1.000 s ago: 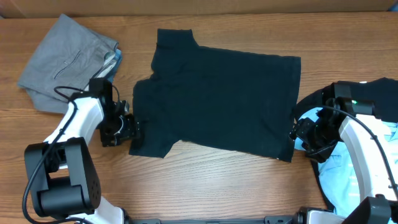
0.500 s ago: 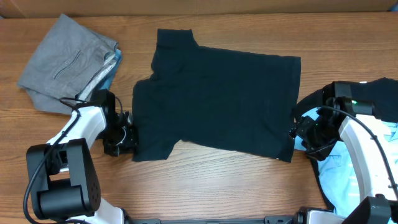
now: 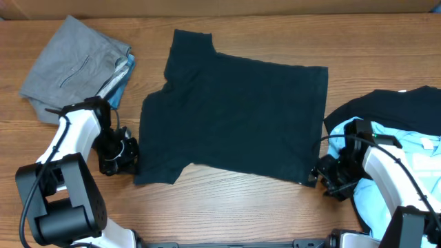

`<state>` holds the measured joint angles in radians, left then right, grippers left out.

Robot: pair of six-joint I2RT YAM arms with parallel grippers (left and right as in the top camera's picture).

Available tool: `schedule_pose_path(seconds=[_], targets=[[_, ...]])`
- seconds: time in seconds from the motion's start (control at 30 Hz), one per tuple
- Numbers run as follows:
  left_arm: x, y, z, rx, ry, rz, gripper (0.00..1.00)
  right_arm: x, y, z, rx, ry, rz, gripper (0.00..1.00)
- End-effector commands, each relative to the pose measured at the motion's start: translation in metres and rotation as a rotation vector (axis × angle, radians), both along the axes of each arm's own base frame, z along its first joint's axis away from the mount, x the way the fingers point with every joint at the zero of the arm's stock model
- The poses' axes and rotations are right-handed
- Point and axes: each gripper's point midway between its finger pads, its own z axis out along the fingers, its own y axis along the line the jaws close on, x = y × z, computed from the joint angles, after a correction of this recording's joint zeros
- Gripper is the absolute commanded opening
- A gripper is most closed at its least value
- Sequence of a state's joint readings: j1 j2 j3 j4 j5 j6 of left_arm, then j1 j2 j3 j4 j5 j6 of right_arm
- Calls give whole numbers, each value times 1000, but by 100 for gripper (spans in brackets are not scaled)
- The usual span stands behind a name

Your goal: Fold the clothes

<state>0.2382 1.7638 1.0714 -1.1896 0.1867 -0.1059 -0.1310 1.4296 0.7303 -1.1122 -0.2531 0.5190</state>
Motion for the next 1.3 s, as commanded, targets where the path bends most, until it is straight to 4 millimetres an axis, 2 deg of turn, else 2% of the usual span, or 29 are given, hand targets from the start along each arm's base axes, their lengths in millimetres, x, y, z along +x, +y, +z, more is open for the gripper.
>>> schedule_pose_path(seconds=[0.0,0.1,0.23,0.4,0.63,0.83,0.9,1.1,1.27], targets=[[2,8,2,17,4,21,4,-12,13,-9,71,21,-54,59],[3,7,1,10,-5,16,4,-14,24,-19,135,-7,-55,59],[5,8,1,11,-12,14,4,-12,24,-27,132,-34,-52,56],[10,9,7,21,-54,15,4,13,18,-31,101,-141,-46,48],[19,12,28,49,-159,15,4,6,8,-34,35,-101,-66,45],[25,13,44,71,-243,16,4,4,7,-35,31,-91,-74,16],[24,13,44,71,-240,15,4,0,9,-33,44,-73,-77,4],[20,13,44,67,-220,24,4,-10,10,-15,46,3,-60,4],[12,15,48,68,-194,68,4,-14,16,8,83,6,-40,4]])
